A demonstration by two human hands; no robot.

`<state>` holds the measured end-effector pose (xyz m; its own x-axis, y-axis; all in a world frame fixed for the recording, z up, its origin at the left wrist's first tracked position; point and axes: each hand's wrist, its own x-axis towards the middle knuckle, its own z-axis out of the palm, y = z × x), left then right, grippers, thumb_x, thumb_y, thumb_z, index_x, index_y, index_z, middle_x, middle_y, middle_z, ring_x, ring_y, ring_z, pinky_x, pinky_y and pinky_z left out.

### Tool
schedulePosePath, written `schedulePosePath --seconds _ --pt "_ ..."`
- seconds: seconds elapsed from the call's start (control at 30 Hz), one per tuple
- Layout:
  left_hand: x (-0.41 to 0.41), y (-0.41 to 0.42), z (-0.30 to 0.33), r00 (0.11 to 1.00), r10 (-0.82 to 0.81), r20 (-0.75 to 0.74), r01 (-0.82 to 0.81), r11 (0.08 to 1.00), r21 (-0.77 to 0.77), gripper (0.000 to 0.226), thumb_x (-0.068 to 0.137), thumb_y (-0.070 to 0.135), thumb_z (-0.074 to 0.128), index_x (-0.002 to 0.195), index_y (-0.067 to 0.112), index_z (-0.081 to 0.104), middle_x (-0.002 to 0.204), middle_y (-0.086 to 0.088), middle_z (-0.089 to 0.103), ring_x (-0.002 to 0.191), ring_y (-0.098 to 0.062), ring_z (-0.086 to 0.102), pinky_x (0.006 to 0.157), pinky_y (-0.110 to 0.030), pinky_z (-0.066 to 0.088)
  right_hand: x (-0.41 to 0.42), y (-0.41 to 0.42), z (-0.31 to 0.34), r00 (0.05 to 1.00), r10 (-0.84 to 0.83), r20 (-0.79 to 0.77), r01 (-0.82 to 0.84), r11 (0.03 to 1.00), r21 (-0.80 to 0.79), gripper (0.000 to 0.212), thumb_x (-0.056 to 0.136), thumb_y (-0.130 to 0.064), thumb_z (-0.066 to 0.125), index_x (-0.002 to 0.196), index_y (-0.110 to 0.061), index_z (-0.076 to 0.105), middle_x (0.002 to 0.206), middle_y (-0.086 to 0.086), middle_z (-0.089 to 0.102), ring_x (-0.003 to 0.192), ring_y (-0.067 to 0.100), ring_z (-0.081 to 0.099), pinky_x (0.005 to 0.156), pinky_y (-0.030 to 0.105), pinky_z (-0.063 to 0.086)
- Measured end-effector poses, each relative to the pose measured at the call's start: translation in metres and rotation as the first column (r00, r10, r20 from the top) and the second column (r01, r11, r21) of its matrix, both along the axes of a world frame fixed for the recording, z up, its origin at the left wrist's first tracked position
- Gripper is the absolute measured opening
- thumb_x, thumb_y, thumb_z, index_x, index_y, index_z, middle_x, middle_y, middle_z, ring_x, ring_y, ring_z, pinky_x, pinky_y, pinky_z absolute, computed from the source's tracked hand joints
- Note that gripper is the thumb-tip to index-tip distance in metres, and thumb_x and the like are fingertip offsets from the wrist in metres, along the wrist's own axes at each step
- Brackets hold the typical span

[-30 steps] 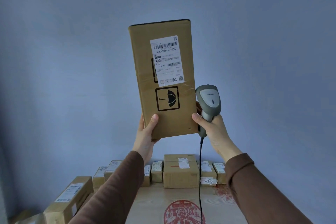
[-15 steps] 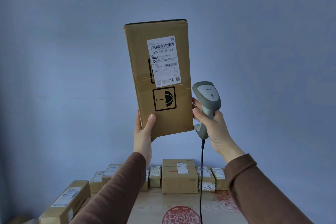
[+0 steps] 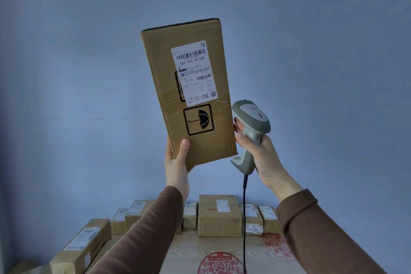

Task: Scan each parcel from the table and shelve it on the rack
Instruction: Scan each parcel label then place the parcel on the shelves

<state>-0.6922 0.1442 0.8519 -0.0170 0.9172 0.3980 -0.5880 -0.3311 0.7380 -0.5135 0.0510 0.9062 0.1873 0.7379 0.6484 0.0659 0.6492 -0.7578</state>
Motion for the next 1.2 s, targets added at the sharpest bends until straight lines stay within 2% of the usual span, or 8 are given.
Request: schedulePosePath --seconds 0.13,0.2,0.27,0.37,0.47,0.6,0.83,1.2 --pt "-0.003 0.002 0.005 1.000 0.000 0.019 -0.001 1.000 0.023 0.088 0.079 0.057 0.081 0.154 0.037 0.042 0.136 0.010 0.067 0.121 -0.010 0.067 0.094 -0.036 0.060 -0.003 -0.007 0.005 0.998 -0.061 0.004 0.061 0.997 0.042 0.028 0.092 -0.024 0.074 0.120 -0.029 0.069 0.120 -0.012 0.072 0.115 0.007 0.066 0.099 0.027 0.046" --pt "-0.005 0.004 0.006 1.000 0.007 0.011 -0.007 1.000 0.024 0.090 0.077 0.059 0.082 0.155 0.038 0.042 0.138 0.010 0.066 0.122 -0.011 0.066 0.095 -0.037 0.059 -0.006 -0.015 0.009 0.996 -0.090 0.029 0.088 0.994 0.065 0.021 0.090 -0.030 0.070 0.107 -0.018 0.069 0.093 -0.004 0.071 0.090 0.014 0.067 0.093 0.035 0.052" --pt "-0.006 0.007 0.004 1.000 0.015 -0.003 -0.014 1.000 0.021 0.093 0.074 0.063 0.082 0.154 0.040 0.041 0.140 0.009 0.064 0.125 -0.013 0.064 0.100 -0.042 0.056 -0.013 -0.021 0.015 0.997 -0.040 0.071 0.035 0.997 0.068 0.025 0.090 -0.033 0.068 0.101 -0.012 0.062 0.071 0.008 0.059 0.068 0.021 0.058 0.082 0.045 0.054" --pt "-0.006 0.010 0.001 0.999 0.024 -0.029 -0.024 1.000 0.011 0.101 0.065 0.069 0.082 0.153 0.042 0.042 0.145 0.007 0.061 0.130 -0.017 0.061 0.105 -0.048 0.053 -0.030 -0.029 0.025 0.995 0.008 0.102 -0.013 0.999 0.052 0.021 0.098 -0.026 0.068 0.112 -0.014 0.060 0.067 0.007 0.048 0.056 0.021 0.047 0.064 0.037 0.050" --pt "-0.007 0.013 0.000 0.998 0.040 -0.046 -0.040 0.999 0.007 0.111 0.055 0.079 0.084 0.152 0.046 0.042 0.152 0.005 0.055 0.135 -0.021 0.057 0.109 -0.053 0.049 -0.050 -0.035 0.033 0.993 -0.017 0.119 0.005 0.995 0.097 0.015 0.097 -0.028 0.068 0.105 -0.022 0.056 0.066 0.006 0.048 0.052 0.023 0.045 0.059 0.037 0.045" --pt "-0.008 0.017 -0.001 0.996 0.048 -0.069 -0.047 0.999 0.014 0.106 0.059 0.078 0.084 0.152 0.047 0.042 0.153 0.004 0.053 0.136 -0.021 0.056 0.108 -0.054 0.050 -0.070 -0.037 0.040 0.988 -0.078 0.136 0.059 0.989 0.138 0.023 0.096 -0.033 0.067 0.106 -0.017 0.055 0.066 0.008 0.053 0.050 0.023 0.048 0.056 0.037 0.047" --pt "-0.009 0.019 0.000 0.995 0.053 -0.085 -0.050 0.998 0.043 0.109 0.057 0.078 0.084 0.152 0.047 0.041 0.153 0.004 0.054 0.135 -0.022 0.058 0.108 -0.055 0.051 -0.084 -0.038 0.053 0.960 -0.205 0.189 0.172 0.969 0.178 0.022 0.097 -0.031 0.068 0.107 -0.015 0.056 0.064 -0.006 0.058 0.047 0.016 0.054 0.052 0.030 0.050" --pt "-0.012 0.021 -0.001 0.994 0.062 -0.088 -0.057 0.997 0.052 0.108 0.059 0.076 0.083 0.154 0.047 0.040 0.149 0.004 0.057 0.131 -0.019 0.060 0.105 -0.050 0.054 -0.087 -0.043 0.060 0.942 -0.291 0.170 0.243 0.936 0.254 0.026 0.098 -0.034 0.066 0.110 -0.013 0.058 0.069 -0.004 0.062 0.044 0.014 0.054 0.048 0.026 0.050"
